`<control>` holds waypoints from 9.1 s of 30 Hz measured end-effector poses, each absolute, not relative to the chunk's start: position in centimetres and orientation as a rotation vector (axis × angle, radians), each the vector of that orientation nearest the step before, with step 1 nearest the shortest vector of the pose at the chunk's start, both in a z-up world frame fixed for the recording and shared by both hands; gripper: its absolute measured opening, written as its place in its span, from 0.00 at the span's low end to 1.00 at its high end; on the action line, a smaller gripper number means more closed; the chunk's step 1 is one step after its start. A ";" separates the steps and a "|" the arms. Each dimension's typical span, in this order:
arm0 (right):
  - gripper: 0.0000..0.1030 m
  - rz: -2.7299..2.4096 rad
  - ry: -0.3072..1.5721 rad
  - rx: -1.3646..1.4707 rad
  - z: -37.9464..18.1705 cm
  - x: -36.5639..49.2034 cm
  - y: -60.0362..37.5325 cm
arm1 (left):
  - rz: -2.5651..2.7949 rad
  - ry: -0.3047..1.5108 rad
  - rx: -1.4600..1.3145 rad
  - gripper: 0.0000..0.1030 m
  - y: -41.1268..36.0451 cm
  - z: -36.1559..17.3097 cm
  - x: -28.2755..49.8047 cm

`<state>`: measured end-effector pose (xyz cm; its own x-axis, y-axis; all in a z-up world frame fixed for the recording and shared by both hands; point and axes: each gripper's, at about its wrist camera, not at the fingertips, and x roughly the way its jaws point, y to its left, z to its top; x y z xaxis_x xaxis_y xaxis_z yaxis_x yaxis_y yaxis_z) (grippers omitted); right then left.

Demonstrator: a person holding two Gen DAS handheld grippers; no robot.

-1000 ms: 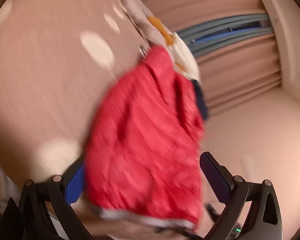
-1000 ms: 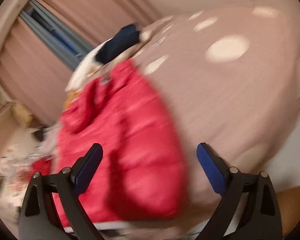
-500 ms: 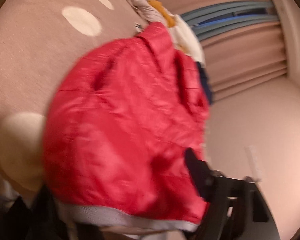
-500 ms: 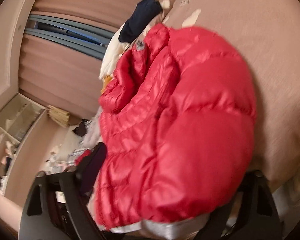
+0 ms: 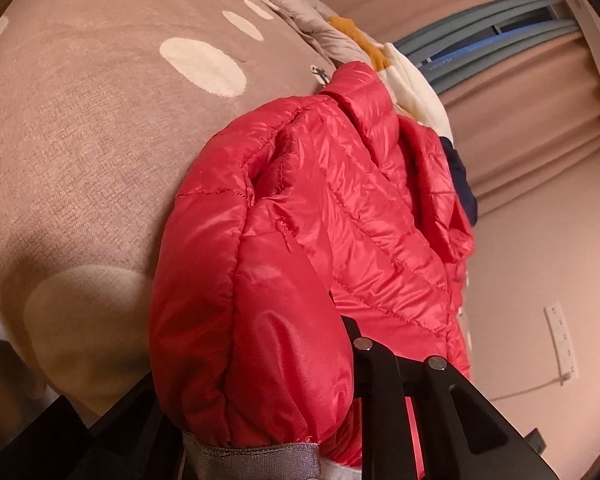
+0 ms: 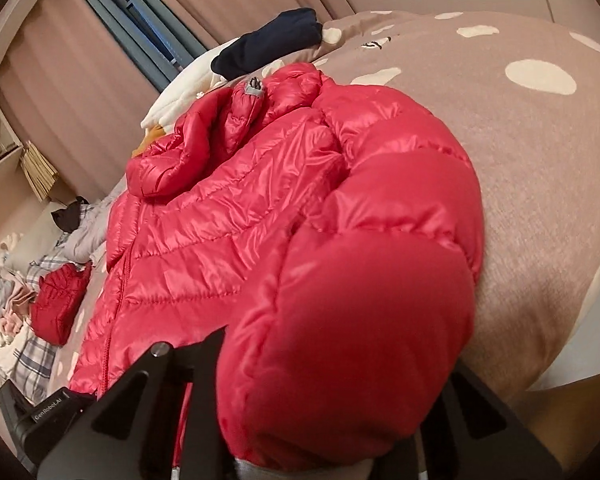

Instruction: Fold large clothes

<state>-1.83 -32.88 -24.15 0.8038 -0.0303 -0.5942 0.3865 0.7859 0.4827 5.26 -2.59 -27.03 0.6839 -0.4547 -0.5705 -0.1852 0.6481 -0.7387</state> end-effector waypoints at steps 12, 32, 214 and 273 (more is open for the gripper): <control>0.16 -0.263 0.622 0.678 -22.9 -2.1 -33.4 | -0.137 0.811 -0.806 0.19 -1.9 -25.2 5.1; 0.16 -0.202 0.500 0.630 -18.0 -3.4 -32.6 | -0.116 0.715 -0.708 0.18 -1.4 -22.0 3.8; 1.00 -0.316 0.615 0.223 -19.6 19.1 -35.8 | -0.021 0.685 -0.375 1.00 -3.5 -22.8 24.3; 1.00 -0.103 0.892 0.170 -17.7 15.5 -29.7 | -0.204 0.964 -0.845 0.93 -1.0 -24.7 20.8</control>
